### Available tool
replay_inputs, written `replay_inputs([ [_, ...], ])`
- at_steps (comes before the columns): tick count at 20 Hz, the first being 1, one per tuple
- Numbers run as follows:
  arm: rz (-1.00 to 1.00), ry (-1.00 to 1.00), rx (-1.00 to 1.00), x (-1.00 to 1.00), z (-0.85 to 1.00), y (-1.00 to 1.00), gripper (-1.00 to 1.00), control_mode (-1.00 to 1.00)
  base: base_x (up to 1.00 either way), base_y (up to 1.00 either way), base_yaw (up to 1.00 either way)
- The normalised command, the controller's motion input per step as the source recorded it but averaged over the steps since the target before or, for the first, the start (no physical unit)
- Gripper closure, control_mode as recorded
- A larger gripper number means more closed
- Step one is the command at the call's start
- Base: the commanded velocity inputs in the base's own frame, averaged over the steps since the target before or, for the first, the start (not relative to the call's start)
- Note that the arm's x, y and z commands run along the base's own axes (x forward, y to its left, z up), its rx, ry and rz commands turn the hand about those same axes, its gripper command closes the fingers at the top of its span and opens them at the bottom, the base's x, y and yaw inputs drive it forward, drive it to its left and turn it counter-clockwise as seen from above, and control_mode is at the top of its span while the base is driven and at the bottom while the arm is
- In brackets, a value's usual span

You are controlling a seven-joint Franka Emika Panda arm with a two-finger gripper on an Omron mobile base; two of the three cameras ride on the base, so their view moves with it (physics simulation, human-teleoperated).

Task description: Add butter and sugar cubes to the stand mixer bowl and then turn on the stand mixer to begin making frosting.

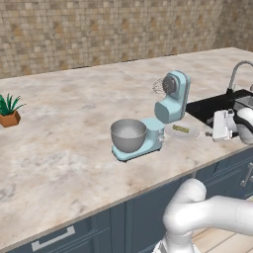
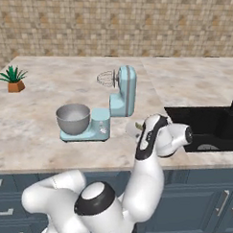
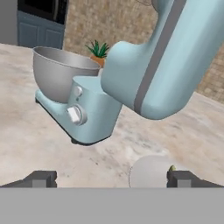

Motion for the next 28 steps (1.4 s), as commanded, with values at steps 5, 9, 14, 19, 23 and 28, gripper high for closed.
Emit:
replay_inputs([
  [5, 0.00, 0.00, -0.01, 0.25, -0.02, 0.04, -1.00, -1.00, 0.00, 0.00, 0.00],
  [9, 0.00, 0.10, -0.01, 0.38, -0.02, 0.00, -1.00, -1.00, 0.00, 0.00, 0.00],
  [14, 0.00, 0.22, -0.02, 0.30, -0.01, 0.00, -1.00, -1.00, 0.00, 0.00, 0.00],
  [19, 0.00, 0.17, -0.04, 0.31, -0.09, 0.00, -1.00, -1.00, 0.00, 0.00, 0.00],
  [23, 0.00, 0.08, -0.01, 0.30, -0.26, 0.00, -1.00, -1.00, 0.00, 0.00, 0.00],
  [28, 0.00, 0.05, -0.01, 0.28, -0.32, 0.00, -1.00, -1.00, 0.00, 0.00, 0.00],
])
